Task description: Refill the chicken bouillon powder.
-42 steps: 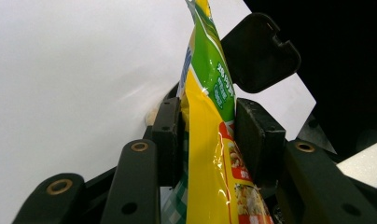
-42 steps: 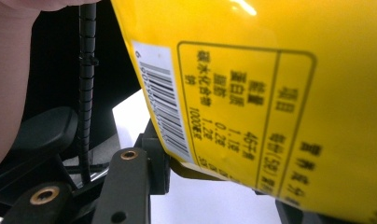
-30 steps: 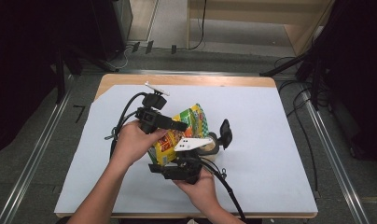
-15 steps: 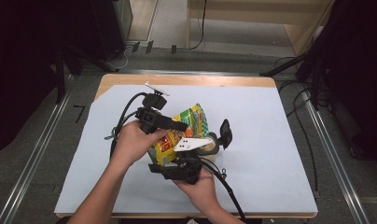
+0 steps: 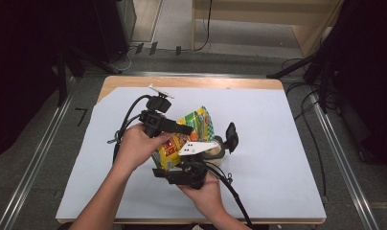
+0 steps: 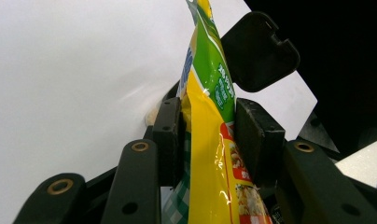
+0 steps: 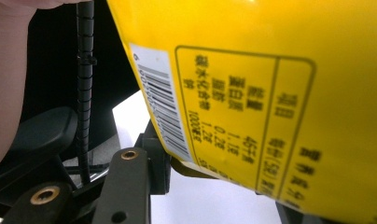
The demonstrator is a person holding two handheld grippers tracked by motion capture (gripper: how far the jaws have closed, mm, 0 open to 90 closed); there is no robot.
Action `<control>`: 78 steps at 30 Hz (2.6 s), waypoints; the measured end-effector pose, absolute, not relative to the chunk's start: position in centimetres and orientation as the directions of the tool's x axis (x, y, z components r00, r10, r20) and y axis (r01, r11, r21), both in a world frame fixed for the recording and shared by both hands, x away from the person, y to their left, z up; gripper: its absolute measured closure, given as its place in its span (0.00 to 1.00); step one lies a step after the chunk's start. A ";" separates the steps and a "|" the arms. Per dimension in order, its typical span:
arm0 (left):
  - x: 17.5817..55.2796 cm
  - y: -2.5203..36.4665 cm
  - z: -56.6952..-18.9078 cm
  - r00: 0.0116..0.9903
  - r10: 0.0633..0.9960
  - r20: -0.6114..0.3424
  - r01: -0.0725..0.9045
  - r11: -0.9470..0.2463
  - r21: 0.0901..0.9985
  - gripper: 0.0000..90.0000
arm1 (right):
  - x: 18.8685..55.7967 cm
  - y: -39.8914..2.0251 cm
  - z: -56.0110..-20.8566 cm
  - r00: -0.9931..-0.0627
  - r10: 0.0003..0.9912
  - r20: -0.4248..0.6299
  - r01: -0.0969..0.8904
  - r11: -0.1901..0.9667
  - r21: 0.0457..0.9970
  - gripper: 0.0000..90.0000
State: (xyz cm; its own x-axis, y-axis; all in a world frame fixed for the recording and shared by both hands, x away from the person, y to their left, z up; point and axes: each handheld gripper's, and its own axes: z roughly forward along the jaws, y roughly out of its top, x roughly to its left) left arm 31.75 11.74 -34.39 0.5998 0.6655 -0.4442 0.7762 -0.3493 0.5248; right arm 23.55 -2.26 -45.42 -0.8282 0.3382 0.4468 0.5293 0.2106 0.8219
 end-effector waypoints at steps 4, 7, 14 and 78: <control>31.7 11.7 -34.4 0.601 0.666 -0.442 0.775 -0.350 0.527 0.71 | 23.6 -2.3 -45.4 -0.829 0.339 0.444 0.528 0.212 0.823 0.67; 31.7 11.7 -34.4 0.601 0.666 -0.441 0.774 -0.349 0.528 0.71 | 23.5 -2.3 -45.4 -0.829 0.341 0.443 0.527 0.212 0.823 0.67; 31.6 11.6 -34.2 0.607 0.663 -0.437 0.768 -0.347 0.538 0.71 | 23.6 -2.4 -45.4 -0.831 0.343 0.439 0.524 0.213 0.825 0.67; 31.4 12.4 -35.0 0.581 0.652 -0.487 0.799 -0.342 0.495 0.71 | 22.6 -1.6 -46.0 -0.854 0.367 0.369 0.474 0.258 0.841 0.67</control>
